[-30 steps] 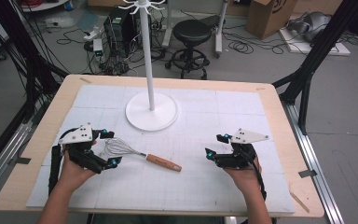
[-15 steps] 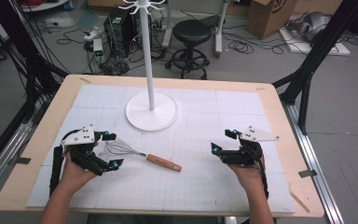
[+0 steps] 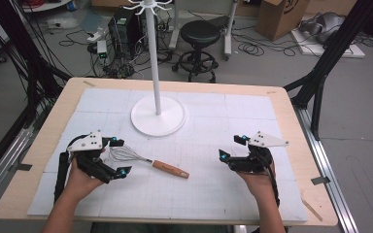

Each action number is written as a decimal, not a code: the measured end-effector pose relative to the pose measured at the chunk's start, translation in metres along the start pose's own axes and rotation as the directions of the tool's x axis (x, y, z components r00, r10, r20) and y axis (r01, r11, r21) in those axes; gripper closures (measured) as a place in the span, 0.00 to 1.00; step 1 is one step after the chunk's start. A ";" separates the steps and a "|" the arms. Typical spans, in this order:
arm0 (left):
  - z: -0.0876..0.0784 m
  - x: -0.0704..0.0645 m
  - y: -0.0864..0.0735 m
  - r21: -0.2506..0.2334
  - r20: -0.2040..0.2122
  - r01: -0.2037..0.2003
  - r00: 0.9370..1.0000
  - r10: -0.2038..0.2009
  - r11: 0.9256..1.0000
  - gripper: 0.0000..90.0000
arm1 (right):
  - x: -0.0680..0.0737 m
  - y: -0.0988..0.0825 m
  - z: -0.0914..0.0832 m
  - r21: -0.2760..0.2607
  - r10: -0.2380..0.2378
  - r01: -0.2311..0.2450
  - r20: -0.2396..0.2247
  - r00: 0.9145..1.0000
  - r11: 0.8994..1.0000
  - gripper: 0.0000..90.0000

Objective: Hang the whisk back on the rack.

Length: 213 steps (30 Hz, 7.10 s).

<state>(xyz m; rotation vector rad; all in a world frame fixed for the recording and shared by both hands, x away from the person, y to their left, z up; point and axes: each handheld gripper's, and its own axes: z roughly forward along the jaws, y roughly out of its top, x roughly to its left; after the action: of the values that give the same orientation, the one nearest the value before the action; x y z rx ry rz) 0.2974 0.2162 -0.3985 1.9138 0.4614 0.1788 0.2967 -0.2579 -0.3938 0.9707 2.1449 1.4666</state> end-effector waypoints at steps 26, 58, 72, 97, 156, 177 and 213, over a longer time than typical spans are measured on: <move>0.101 -0.013 0.041 0.311 0.174 -0.151 0.980 0.100 0.938 0.14 | -0.004 0.000 -0.005 0.003 -0.003 0.003 0.007 1.000 1.000 0.21; 0.121 0.003 0.024 0.599 0.095 -0.159 0.987 0.127 0.785 0.58 | -0.005 -0.004 0.001 0.027 -0.005 0.005 0.010 1.000 1.000 0.21; 0.130 -0.006 0.034 0.661 0.136 -0.217 0.976 0.170 0.718 0.75 | -0.005 -0.004 0.001 0.033 -0.010 0.010 0.016 1.000 0.999 0.21; 0.087 -0.003 0.072 0.479 0.102 -0.161 0.987 0.127 0.863 0.80 | -0.004 -0.005 0.002 0.039 -0.011 0.010 0.016 1.000 0.999 0.21; -0.052 0.075 0.224 0.056 -0.077 0.009 0.997 -0.005 0.998 0.80 | -0.003 -0.006 0.003 0.047 -0.017 0.016 0.015 1.000 0.999 0.21; -0.048 0.096 0.241 0.053 -0.138 0.049 0.990 -0.041 0.997 0.80 | -0.005 -0.006 0.001 0.041 -0.016 0.015 0.019 1.000 0.999 0.21; -0.027 0.093 0.228 0.097 -0.199 0.059 0.979 -0.038 0.994 0.46 | -0.004 -0.006 0.000 0.041 -0.020 0.019 0.019 1.000 0.999 0.21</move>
<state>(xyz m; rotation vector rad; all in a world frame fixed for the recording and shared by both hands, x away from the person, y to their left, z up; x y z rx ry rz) 0.4264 0.2042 -0.1873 1.9919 0.6607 0.3204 0.2973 -0.2624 -0.3992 0.9709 2.1722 1.4039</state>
